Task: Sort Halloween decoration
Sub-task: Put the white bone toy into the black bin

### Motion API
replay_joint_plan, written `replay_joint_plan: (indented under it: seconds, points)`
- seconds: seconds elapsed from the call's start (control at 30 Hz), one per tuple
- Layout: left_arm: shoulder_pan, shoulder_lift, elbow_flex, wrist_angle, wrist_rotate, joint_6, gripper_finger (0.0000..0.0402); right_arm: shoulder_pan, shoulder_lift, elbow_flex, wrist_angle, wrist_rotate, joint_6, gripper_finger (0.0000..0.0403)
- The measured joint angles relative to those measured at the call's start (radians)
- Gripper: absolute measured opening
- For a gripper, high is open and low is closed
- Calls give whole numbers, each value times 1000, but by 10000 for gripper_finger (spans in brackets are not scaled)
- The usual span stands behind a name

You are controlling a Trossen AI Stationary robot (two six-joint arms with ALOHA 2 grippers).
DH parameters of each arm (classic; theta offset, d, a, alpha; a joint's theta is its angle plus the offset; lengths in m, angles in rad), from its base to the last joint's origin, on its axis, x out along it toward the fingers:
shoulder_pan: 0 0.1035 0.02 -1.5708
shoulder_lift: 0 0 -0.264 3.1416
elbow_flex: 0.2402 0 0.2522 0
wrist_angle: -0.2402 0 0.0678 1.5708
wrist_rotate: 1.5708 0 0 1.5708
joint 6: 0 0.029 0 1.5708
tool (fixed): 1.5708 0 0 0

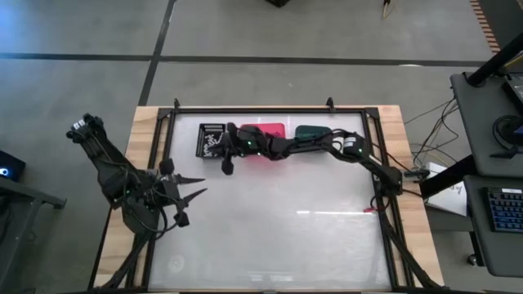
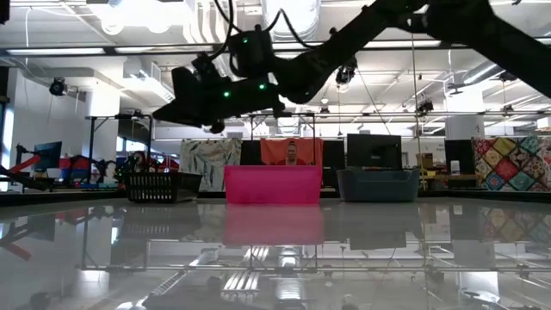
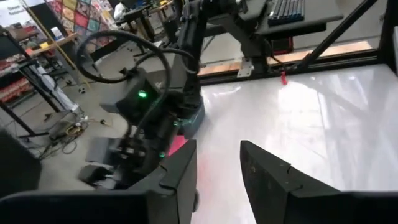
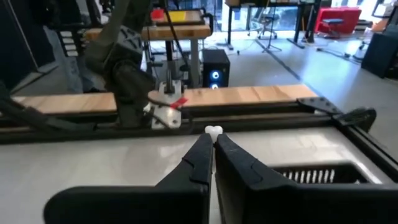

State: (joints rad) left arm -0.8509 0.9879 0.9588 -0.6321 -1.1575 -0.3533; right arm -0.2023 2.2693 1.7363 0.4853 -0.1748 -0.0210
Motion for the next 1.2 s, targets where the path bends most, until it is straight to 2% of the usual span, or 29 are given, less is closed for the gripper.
replay_joint_plan:
  seconds: [0.13,0.23,0.4,0.53,0.63,0.73,1.07,1.2]
  points:
    - [-1,-45,-89,42,67,-23,96,-24,55,93,-32,-14,19,8]
    - [-1,-74,-185,166,115,-16,89,-39,85,156,-100,-13,24,8]
    - [-1,-96,-350,502,245,97,83,-57,119,238,-196,-9,21,8]
    - [-1,-88,-468,791,335,230,79,-66,119,240,-200,-9,10,9]
    - [-1,-79,-526,931,371,298,78,-72,119,239,-201,-10,9,9]
    - [-1,-78,-552,976,382,322,76,-76,119,239,-212,-9,9,9]
    - [2,-78,-552,984,382,343,76,-76,119,238,-226,-9,16,10]
    - [2,-78,-546,991,382,366,76,-78,119,238,-229,-9,34,27]
